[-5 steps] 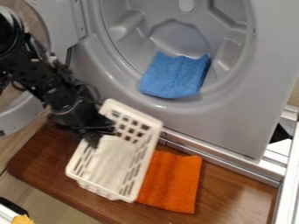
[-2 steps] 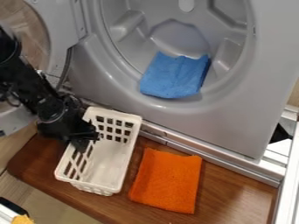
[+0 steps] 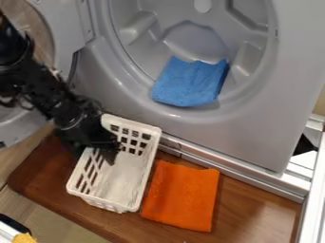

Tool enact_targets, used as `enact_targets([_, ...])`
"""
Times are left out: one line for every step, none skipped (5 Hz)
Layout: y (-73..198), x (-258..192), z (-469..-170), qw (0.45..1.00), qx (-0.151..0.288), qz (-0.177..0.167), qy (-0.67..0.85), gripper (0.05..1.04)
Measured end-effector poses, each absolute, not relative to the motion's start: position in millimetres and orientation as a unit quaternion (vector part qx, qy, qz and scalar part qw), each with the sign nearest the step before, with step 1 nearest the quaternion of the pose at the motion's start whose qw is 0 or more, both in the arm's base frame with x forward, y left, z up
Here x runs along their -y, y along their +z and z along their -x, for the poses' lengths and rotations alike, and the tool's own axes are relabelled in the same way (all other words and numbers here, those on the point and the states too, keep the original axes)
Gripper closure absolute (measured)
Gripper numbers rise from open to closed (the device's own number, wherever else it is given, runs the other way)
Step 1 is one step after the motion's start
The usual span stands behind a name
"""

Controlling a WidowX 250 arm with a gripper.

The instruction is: Takes the basket and places it on the left side of the red fabric

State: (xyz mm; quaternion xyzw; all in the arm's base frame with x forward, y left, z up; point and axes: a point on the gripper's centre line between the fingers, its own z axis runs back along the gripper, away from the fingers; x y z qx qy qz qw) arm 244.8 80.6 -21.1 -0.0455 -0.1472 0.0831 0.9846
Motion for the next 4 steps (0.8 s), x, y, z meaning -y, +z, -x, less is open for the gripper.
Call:
enact_targets([-5.3, -73.0, -246.1, 0.986, 0.145, 0.029, 0.074, 0.071])
enact_targets([23.6, -68.5, -242.2, 0.985, 0.157, -0.01, 0.074, 0.075])
enact_targets([42.6, -64.9, -239.9, 0.983, 0.163, -0.034, 0.073, 0.081])
enact_targets([57.9, -62.1, -240.1, 0.979, 0.188, -0.038, 0.069, 0.083])
